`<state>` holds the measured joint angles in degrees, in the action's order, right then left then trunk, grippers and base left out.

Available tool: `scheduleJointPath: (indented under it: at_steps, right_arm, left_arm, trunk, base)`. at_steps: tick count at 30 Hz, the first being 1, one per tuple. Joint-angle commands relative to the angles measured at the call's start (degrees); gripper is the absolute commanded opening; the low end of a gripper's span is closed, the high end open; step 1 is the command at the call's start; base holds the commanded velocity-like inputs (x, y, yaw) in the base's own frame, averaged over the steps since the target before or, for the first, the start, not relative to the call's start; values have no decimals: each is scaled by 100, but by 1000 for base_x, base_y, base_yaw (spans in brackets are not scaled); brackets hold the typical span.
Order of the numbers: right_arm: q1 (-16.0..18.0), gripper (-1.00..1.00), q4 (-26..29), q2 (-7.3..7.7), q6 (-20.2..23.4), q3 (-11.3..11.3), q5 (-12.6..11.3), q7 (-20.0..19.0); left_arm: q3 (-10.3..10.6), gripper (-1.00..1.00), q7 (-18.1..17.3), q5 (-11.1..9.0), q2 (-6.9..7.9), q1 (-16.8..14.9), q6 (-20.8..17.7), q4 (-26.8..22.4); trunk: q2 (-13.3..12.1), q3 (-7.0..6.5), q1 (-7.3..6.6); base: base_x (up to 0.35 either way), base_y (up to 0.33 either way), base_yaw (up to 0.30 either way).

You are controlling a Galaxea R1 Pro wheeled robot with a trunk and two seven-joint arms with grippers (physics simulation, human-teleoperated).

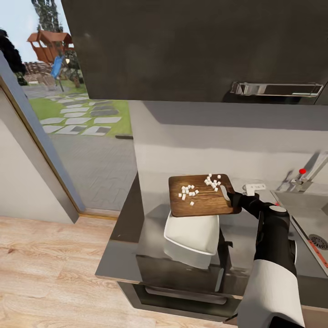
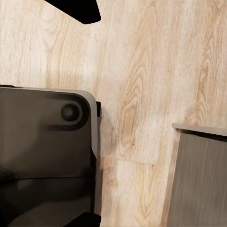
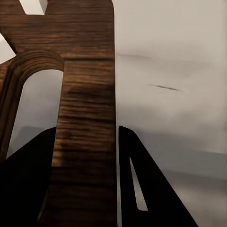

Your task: In the kitchen, take the Vidalia onion out of the sink, dice it on the chopping board with the paring knife, put the diced onion into the bowl on the countertop, then place both the paring knife and the chopping board into the sink.

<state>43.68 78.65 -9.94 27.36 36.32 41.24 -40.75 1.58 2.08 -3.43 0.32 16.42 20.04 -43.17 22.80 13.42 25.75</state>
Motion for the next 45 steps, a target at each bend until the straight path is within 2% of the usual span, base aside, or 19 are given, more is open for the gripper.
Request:
scheduleJointPath:
  at_steps: [1,13,24,30,35,45]
  right_arm:
    - [9,-100,9,-6,12,15,41,-47]
    - [9,-100,10,-6,7,15,51,-47]
    - [9,-100,15,-6,6,15,70,-47]
    - [9,-100,40,-6,1,9,237,-47]
    - [9,-100,53,-6,-2,-1,514,-47]
    - [9,-100,54,-6,-3,-6,566,-47]
  left_arm:
    - [19,100,21,-35,0,1,8,-4]
    - [18,100,26,-28,-5,1,8,11]
    - [17,100,24,-26,1,1,8,2]
    - [17,100,22,-27,1,1,8,3]
    - [20,100,24,-29,0,1,8,16]
    - [17,100,27,-31,-1,1,8,24]
  trunk:
    - [11,10,4]
    - [11,10,4]
    - [11,10,4]
    - [11,10,4]
    - [11,10,4]
    - [11,10,4]
  base:
    - [0,-24,0]
    - [0,-237,0]
    - [0,-20,0]
    - [0,0,0]
    - [-111,0,0]
    - [-127,0,0]
